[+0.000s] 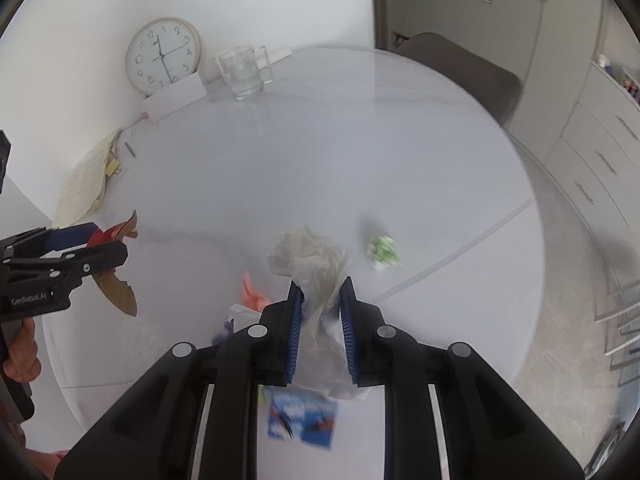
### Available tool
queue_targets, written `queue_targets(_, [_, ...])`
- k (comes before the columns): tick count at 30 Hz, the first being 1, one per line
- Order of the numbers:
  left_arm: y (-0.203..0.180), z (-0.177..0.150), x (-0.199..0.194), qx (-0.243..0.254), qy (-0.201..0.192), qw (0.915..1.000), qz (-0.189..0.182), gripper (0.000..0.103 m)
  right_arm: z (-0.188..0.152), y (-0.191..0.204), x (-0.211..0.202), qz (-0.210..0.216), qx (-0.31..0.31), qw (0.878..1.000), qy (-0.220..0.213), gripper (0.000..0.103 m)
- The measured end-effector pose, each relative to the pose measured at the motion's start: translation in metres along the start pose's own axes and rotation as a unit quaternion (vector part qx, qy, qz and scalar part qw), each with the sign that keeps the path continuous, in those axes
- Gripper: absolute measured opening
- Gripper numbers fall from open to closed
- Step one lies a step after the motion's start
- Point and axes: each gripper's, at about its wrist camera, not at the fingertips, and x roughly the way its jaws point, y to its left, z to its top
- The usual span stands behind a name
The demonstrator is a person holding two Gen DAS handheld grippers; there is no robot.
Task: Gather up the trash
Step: 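Carry red paper and tissue to the wastebasket and open both tools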
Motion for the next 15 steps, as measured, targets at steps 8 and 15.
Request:
queue_targets(8, [-0.1,-0.034,-0.013,0.108,0.007,0.9921,-0.063,0.073,-0.084,-0.058,-0.065,-0.054,0.081,0.995,-0.005,0.021])
queue_targets(15, [-0.199,-0.071,-0.011,0.201,0.018,0.9746,-0.097,0.073,-0.157,-0.115,-0.103,-0.079,0.152,0.985,-0.006,0.021])
